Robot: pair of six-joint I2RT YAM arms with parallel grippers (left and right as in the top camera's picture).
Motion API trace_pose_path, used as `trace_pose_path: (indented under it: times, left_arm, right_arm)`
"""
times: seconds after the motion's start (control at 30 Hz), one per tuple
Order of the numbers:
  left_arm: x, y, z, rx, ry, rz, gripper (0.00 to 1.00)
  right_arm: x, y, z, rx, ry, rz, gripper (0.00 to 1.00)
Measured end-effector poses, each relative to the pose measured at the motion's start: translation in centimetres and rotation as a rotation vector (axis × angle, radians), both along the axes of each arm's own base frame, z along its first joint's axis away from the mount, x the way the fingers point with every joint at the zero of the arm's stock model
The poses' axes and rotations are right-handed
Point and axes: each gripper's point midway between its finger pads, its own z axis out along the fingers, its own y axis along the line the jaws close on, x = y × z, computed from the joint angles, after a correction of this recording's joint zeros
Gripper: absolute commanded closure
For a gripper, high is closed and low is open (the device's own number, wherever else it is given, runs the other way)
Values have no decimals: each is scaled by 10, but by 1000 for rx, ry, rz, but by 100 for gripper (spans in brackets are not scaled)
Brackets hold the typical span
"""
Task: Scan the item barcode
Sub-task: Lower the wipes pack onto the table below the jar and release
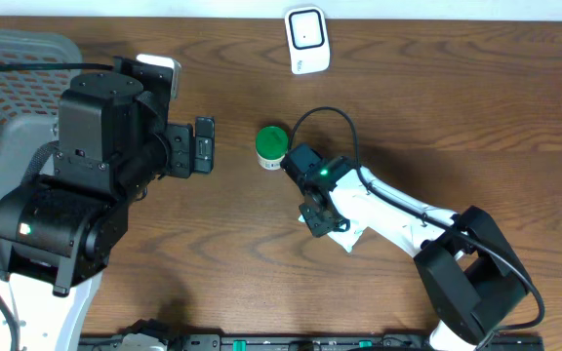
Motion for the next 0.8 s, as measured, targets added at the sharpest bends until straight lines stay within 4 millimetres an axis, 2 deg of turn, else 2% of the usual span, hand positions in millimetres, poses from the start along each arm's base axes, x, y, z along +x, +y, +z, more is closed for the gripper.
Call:
trace_pose_path:
  times: [0.1, 0.2, 0.23, 0.3, 0.33, 0.43, 0.53, 0.63, 0.8]
  left_arm:
    - [0, 0, 0, 0, 0, 0, 2]
    - [0, 0, 0, 0, 0, 0, 2]
    - [0, 0, 0, 0, 1, 0, 2]
    - [0, 0, 0, 0, 0, 0, 2]
    - [0, 0, 0, 0, 0, 0, 2]
    - [0, 0, 0, 0, 0, 0, 2]
    - [0, 0, 0, 0, 0, 0, 2]
    - [0, 0, 0, 0, 0, 0, 2]
    - [0, 0, 0, 0, 2, 0, 2]
  right_arm:
    - [-13, 5, 5, 31, 46, 9, 96]
    - [-20, 11, 25, 88, 43, 12, 55]
    - [-19, 12, 37, 117, 24, 12, 46]
    - [-17, 13, 62, 176, -23, -7, 21]
    - [-15, 11, 77, 207, -50, -25, 15]
    - [-9, -5, 111, 282, -107, -93, 12]
    - [0, -22, 127, 368, -104, -183, 8]
    - [11, -39, 119, 443, -66, -256, 1]
    - [20, -69, 77, 561, 14, -347, 1]
